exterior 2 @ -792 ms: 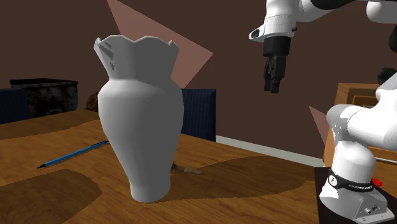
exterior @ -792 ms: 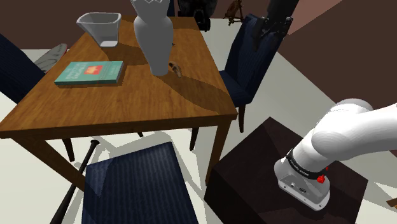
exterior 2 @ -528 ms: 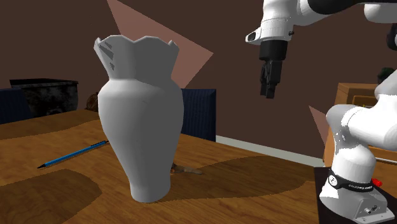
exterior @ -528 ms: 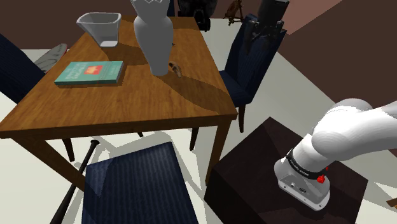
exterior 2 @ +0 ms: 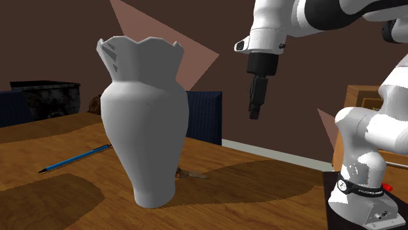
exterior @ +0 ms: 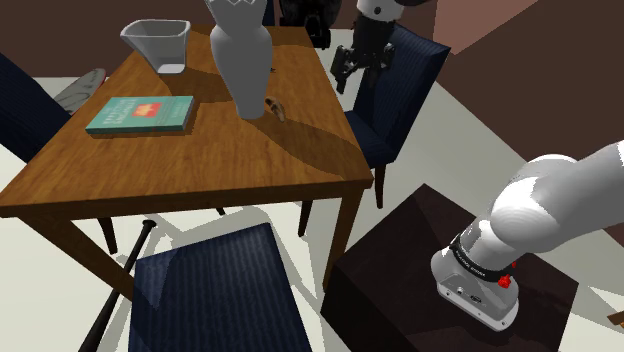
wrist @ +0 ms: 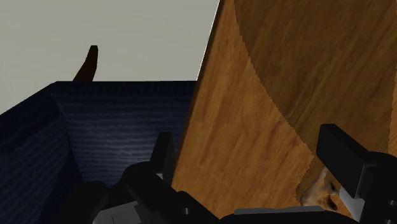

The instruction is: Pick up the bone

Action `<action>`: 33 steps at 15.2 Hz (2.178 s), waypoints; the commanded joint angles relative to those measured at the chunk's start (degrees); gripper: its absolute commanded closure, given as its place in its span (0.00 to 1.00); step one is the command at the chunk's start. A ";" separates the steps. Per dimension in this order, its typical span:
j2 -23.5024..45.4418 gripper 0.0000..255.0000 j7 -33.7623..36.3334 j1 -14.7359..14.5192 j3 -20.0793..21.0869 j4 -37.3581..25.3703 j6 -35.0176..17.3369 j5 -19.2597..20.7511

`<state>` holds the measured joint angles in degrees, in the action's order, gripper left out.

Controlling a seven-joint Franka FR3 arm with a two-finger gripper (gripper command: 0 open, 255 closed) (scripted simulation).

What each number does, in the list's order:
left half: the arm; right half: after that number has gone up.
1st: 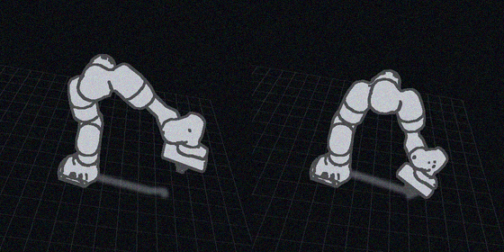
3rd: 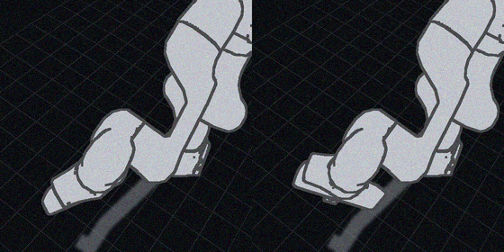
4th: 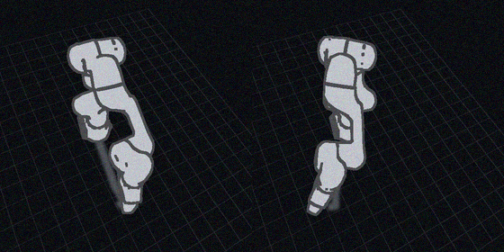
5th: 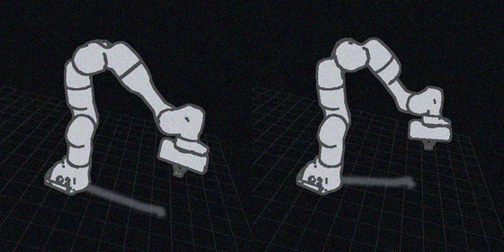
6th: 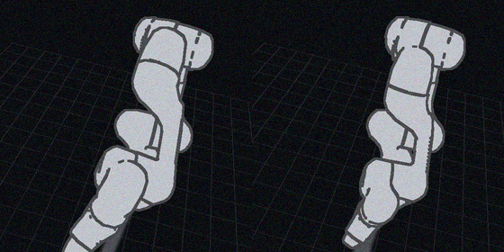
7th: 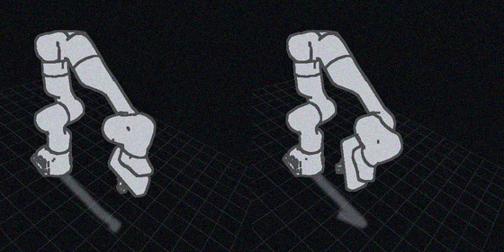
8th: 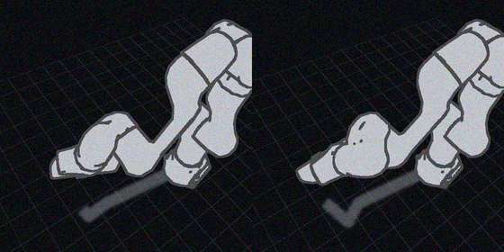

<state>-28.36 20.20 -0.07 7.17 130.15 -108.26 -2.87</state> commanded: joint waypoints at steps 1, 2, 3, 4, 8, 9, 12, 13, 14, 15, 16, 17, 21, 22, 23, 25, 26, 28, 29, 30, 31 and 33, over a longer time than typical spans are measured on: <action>3.34 0.00 2.63 -0.02 1.86 -1.18 -2.93 0.55; 5.18 0.00 3.94 0.02 2.75 -2.05 -4.20 0.99; 7.06 0.00 5.28 0.07 3.62 -3.00 -5.41 1.53; 8.99 0.00 6.65 0.12 4.47 -4.04 -6.56 2.16; 17.08 0.00 12.51 0.37 7.63 -9.08 -10.34 5.69; 19.19 0.00 14.06 0.39 8.33 -10.56 -11.07 6.82; 25.73 0.00 18.82 0.14 10.05 -15.57 -12.65 10.73; 27.98 0.00 20.41 -0.06 10.49 -17.43 -12.96 12.17; 30.25 0.00 21.98 -0.37 10.80 -19.39 -13.17 13.65; 32.54 0.00 23.52 -0.73 11.06 -21.45 -13.28 15.16; 33.97 0.00 24.44 -1.04 11.13 -22.78 -13.29 16.08; 34.15 0.00 24.63 -1.10 11.05 -22.24 -13.99 16.24; 35.03 0.00 25.45 -1.16 10.92 -20.20 -16.78 16.98; 35.28 0.00 25.67 -1.17 10.88 -19.73 -17.46 17.18; 35.54 0.00 25.90 -1.18 10.85 -19.27 -18.15 17.40; 35.69 0.00 26.03 -1.19 10.83 -19.00 -18.54 17.52; 35.55 1.00 26.01 -1.16 10.82 -18.76 -18.66 17.49; 35.58 1.00 26.04 -1.17 10.83 -18.79 -18.66 17.51; 35.75 1.00 26.12 -1.22 10.84 -18.95 -18.64 17.59; 35.58 1.00 26.19 -1.24 10.87 -18.68 -18.73 17.56; 35.68 1.00 26.32 -1.30 10.90 -18.73 -18.75 17.63; 35.75 1.00 26.41 -1.35 10.93 -18.77 -18.75 17.67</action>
<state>6.99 46.63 -1.45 18.15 111.09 -127.16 14.78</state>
